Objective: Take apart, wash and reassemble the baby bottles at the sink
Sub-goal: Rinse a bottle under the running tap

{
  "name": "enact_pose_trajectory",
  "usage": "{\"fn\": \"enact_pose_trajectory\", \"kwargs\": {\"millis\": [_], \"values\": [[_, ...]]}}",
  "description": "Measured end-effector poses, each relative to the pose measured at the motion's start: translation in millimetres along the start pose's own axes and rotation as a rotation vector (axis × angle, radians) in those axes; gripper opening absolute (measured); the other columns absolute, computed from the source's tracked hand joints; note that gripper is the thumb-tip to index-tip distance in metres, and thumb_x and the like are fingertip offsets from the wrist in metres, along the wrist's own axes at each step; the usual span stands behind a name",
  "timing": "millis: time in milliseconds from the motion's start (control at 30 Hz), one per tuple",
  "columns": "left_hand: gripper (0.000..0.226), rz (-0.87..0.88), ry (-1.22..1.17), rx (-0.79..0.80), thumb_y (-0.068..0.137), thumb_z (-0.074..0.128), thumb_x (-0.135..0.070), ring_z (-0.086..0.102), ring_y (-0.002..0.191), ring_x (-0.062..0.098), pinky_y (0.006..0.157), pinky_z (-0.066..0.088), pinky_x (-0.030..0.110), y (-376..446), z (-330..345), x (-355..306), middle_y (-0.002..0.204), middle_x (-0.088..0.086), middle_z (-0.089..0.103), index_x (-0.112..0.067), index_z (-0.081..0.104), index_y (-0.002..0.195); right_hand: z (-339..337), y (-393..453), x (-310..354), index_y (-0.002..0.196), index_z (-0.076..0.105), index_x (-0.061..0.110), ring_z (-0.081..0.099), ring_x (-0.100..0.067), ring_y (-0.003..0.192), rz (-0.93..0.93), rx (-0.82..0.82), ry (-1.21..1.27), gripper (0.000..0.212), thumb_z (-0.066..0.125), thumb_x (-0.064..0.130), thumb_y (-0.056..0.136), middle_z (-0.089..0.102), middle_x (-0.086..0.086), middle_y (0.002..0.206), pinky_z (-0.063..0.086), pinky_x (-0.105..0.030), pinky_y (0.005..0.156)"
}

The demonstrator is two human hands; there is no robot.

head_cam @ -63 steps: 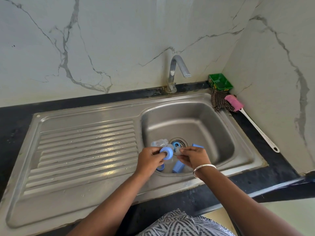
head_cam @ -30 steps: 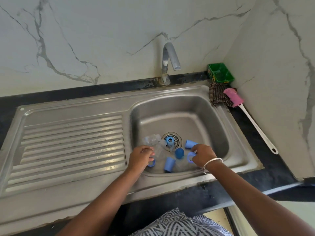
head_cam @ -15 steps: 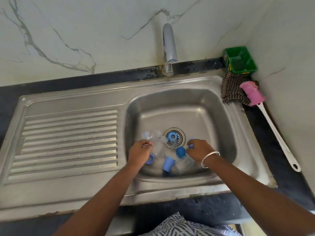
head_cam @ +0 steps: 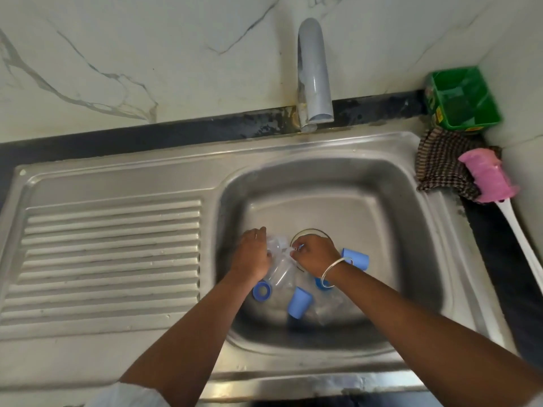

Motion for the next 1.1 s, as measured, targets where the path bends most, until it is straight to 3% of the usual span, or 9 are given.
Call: {"fn": "enact_pose_trajectory", "kwargs": {"millis": [267,400,500,567,633,733,800,900,1100], "values": [[0.039,-0.017,0.022,-0.002,0.091,0.064,-0.032,0.059,0.108,0.032,0.085,0.051,0.039,16,14,0,0.12,0.011,0.055,-0.011,0.052,0.121,-10,9,-8,0.091,0.073,0.02,0.065,-0.016,0.085,0.05,-0.064,0.176,0.013,0.061,0.018,0.087,0.07,0.003,0.086,0.051,-0.022,0.075],[0.047,-0.135,-0.389,-0.167,0.092,0.064,-0.024,0.058,0.114,0.032,0.093,0.05,0.042,24,-8,3,0.128,0.015,0.054,-0.004,0.046,0.13,-56,9,5,0.102,0.074,0.016,0.063,-0.007,0.086,0.014,-0.276,0.372,0.016,0.066,0.018,0.088,0.072,0.003,0.097,0.039,0.003,0.07],[0.06,-0.047,-0.649,-0.197,0.097,0.059,-0.024,0.055,0.123,0.026,0.101,0.046,0.04,28,-38,-15,0.137,0.01,0.053,-0.014,0.032,0.149,-114,4,30,0.109,0.072,0.019,0.063,-0.007,0.084,-0.054,-0.53,0.452,0.019,0.064,0.021,0.091,0.072,0.002,0.099,0.047,-0.011,0.083],[0.049,0.086,-0.805,-0.212,0.099,0.056,-0.028,0.056,0.12,0.021,0.097,0.048,0.04,23,-66,-40,0.131,0.002,0.057,-0.025,0.038,0.145,-153,-1,49,0.112,0.069,0.019,0.065,-0.012,0.087,-0.118,-0.692,0.476,0.021,0.062,0.025,0.093,0.072,0.0,0.102,0.049,-0.024,0.087],[0.035,0.123,-1.055,-0.163,0.1,0.052,-0.033,0.06,0.11,0.016,0.086,0.052,0.038,12,-88,-65,0.12,-0.005,0.061,-0.037,0.045,0.134,-183,0,67,0.115,0.067,0.017,0.065,-0.015,0.089,-0.184,-0.777,0.527,0.024,0.061,0.025,0.093,0.071,-0.004,0.106,0.051,-0.023,0.083],[0.02,0.073,-1.324,-0.144,0.093,0.052,-0.045,0.064,0.079,0.014,0.059,0.053,0.031,0,-109,-88,0.095,-0.004,0.065,-0.036,0.055,0.111,-212,12,95,0.119,0.063,0.02,0.065,-0.017,0.097,-0.245,-0.72,0.518,0.028,0.059,0.027,0.092,0.068,0.0,0.111,0.055,-0.033,0.086],[0.022,0.082,-1.401,-0.174,0.09,0.061,-0.049,0.064,0.074,0.012,0.055,0.05,0.028,-4,-116,-98,0.089,-0.004,0.067,-0.033,0.059,0.105,-218,19,111,0.116,0.063,0.022,0.064,-0.015,0.097,-0.289,-0.625,0.466,0.025,0.056,0.027,0.092,0.068,0.006,0.106,0.054,-0.043,0.092],[0.025,0.066,-1.337,-0.216,0.086,0.072,-0.044,0.064,0.075,0.01,0.059,0.049,0.025,-7,-117,-104,0.087,-0.008,0.066,-0.028,0.058,0.099,-220,19,129,0.096,0.062,0.033,0.063,-0.008,0.088,-0.351,-0.551,0.397,0.014,0.058,0.02,0.095,0.063,0.019,0.085,0.054,-0.037,0.091],[0.015,-0.006,-1.551,-0.123,0.094,0.066,-0.029,0.065,0.081,0.018,0.062,0.054,0.03,-14,-108,-109,0.095,0.002,0.066,-0.019,0.059,0.103,-225,36,130,0.078,0.068,0.017,0.067,-0.035,0.08,-0.357,-0.533,0.292,0.011,0.063,0.017,0.088,0.069,-0.012,0.077,0.057,-0.05,0.081]]}}
Point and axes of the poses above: each hand's wrist, its own y-axis towards the middle knuckle, its own z-axis out of the palm, x = y × z, the point moved 9 cm from there along y, towards the middle knuckle
